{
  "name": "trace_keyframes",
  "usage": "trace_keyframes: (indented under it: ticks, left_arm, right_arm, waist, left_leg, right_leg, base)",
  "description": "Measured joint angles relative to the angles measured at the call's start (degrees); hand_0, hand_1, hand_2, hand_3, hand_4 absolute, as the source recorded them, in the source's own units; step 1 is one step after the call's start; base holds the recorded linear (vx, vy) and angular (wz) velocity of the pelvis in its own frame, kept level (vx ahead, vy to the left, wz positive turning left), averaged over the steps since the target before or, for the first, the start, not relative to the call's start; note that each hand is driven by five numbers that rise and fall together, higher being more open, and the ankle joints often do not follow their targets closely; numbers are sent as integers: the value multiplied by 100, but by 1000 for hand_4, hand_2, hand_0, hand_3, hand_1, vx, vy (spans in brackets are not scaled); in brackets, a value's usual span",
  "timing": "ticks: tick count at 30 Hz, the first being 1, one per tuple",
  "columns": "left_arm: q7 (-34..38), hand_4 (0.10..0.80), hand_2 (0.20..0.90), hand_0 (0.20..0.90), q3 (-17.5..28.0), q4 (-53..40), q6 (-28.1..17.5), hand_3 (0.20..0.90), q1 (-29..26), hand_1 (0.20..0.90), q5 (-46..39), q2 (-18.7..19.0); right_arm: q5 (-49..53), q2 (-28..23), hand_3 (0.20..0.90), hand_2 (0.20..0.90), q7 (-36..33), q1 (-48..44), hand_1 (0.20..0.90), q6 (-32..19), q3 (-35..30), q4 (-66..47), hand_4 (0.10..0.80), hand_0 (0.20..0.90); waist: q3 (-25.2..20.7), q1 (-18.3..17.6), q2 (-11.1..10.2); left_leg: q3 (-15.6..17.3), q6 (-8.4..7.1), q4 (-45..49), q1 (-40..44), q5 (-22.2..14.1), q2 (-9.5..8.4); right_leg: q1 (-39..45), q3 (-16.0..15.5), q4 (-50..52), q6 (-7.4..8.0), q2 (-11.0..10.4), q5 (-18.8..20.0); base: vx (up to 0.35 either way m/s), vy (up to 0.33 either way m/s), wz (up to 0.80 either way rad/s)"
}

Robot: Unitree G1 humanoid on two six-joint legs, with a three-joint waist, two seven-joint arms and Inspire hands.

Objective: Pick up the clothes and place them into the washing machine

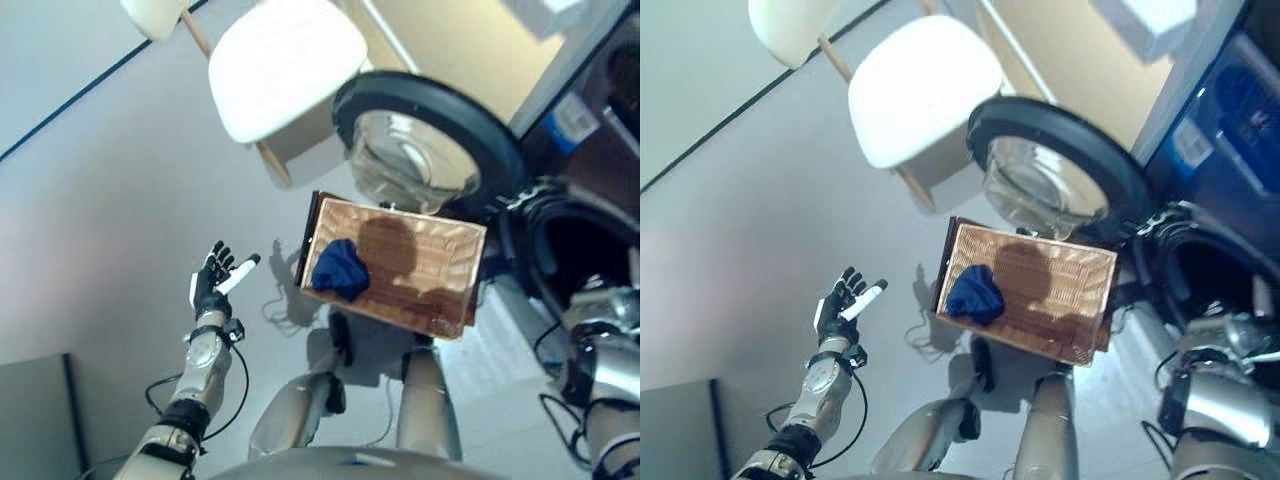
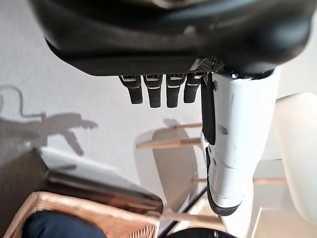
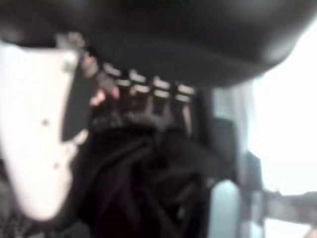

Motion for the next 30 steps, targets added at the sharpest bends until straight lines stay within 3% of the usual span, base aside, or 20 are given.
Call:
trace_keyframes:
  ticks: [3,7,12,17,27,30]
  left_arm:
    - [1,800,900,900,127,14,18,900,50,900,22,33]
    - [13,800,900,900,447,74,23,900,107,900,89,57]
    - [14,800,900,900,561,106,30,900,220,900,246,134]
    - [30,800,900,900,678,105,35,900,335,900,264,185]
    - [45,800,900,900,911,379,111,900,445,900,511,210]
    - [79,800,900,900,1082,485,160,900,550,900,629,272]
  right_arm:
    - [-69,149,900,900,23,248,900,50,-17,15,800,900]
    - [-224,307,900,900,99,384,900,102,12,-6,800,900]
    - [-826,570,900,900,159,549,900,125,668,-251,800,900]
    - [-1471,1038,900,900,239,693,900,244,1188,-465,800,900]
    - [-2193,1985,900,900,343,790,900,389,2123,-659,800,900]
    - [-2532,2322,900,900,371,913,900,491,2428,-661,800,900]
  waist:
    - [-147,3,-122]
    - [-164,-3,-130]
    - [-199,7,-191]
    - [-383,53,-528]
    - [-410,179,-962]
    - [-491,313,-1214]
  left_leg:
    - [-19,20,0,52,-44,-18]
    - [-70,35,0,277,-60,-2]
    - [-126,27,0,354,-78,28]
    - [-201,5,0,354,-72,94]
    - [-470,-93,1,542,-108,220]
    - [-577,-148,3,660,-163,295]
  right_leg:
    - [83,-24,-55,-15,-26,1]
    - [423,-95,-243,24,-23,65]
    - [589,-194,-331,24,-17,69]
    - [688,-300,-451,-3,30,100]
    - [1320,-645,-1077,-41,130,288]
    - [1626,-797,-1348,-78,192,327]
  base:
    - [20,-5,8]
    - [5,2,1]
    - [32,-21,7]
    - [7,-25,13]
    - [55,-50,14]
    - [71,-65,31]
